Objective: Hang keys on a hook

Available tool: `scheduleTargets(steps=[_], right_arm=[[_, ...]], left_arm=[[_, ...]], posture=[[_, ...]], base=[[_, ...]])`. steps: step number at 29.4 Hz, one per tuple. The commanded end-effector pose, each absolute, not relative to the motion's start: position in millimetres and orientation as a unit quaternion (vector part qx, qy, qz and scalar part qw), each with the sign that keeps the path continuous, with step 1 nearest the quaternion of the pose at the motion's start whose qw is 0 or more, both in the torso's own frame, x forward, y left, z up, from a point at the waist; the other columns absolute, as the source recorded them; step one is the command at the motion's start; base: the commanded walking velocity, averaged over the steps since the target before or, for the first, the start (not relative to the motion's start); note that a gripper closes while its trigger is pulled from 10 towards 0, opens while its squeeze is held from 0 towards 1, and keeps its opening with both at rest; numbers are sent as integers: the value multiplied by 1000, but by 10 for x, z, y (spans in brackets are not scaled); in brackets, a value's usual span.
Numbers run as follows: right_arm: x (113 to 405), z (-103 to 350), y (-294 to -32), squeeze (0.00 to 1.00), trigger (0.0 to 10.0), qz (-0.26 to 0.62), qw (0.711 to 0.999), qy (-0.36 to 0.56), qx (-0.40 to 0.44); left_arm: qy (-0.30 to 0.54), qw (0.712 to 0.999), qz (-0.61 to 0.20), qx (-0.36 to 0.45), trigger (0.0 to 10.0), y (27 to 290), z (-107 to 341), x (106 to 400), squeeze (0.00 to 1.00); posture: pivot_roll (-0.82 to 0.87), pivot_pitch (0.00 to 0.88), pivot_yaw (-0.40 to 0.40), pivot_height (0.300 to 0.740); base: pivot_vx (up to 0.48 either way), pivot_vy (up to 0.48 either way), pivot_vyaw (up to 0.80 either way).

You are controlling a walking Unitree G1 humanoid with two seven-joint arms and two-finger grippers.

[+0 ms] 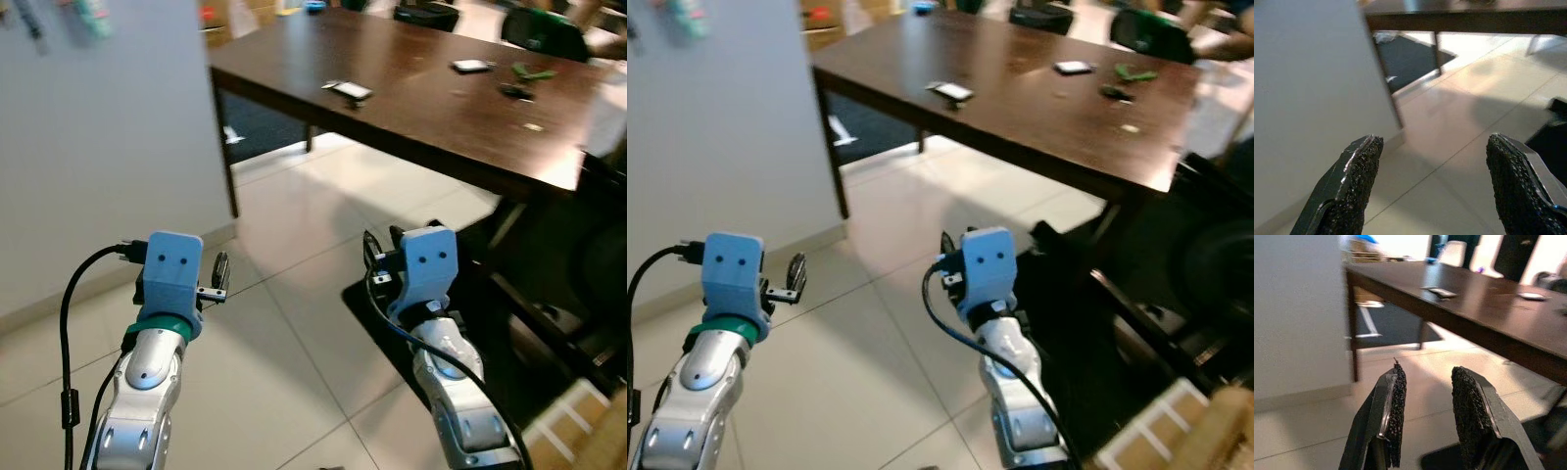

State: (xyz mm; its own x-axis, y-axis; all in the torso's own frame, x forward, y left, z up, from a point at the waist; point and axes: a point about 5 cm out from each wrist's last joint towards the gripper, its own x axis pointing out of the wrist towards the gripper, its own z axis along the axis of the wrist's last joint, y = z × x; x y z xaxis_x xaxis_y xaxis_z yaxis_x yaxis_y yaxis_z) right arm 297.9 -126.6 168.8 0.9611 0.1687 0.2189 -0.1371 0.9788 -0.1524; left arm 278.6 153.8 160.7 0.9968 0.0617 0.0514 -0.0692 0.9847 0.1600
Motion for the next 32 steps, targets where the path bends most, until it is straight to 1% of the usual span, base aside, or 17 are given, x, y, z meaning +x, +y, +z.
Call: scheduleTargets(steps=[1,12,13,17,32], right_arm=[[2972,1678,-1257,0,10000,78,988,-112,-67],[2964,1679,-1261,0,10000,77,988,-113,-68],[2962,1684,-1262,0,10000,76,988,-116,-71],[2951,1707,-1249,0,10000,78,985,-130,-83],[2940,1705,-1232,0,10000,85,983,-134,-87]], left_arm=[[-13,996,38,82,10000,1584,1567,2766,0],[-20,995,40,91,10000,1593,1570,2766,0],[-17,994,45,100,10000,1605,1556,2769,0],[-14,993,52,108,10000,1632,1534,2779,0],[-14,993,49,109,10000,1629,1525,2779,0]], posture=[[-137,48,90,740],[-137,49,92,740],[-138,48,93,740],[-137,46,94,740],[-137,38,96,740]], base=[[0,0,-800],[0,0,-800],[364,0,-800],[458,0,0],[461,0,0]])
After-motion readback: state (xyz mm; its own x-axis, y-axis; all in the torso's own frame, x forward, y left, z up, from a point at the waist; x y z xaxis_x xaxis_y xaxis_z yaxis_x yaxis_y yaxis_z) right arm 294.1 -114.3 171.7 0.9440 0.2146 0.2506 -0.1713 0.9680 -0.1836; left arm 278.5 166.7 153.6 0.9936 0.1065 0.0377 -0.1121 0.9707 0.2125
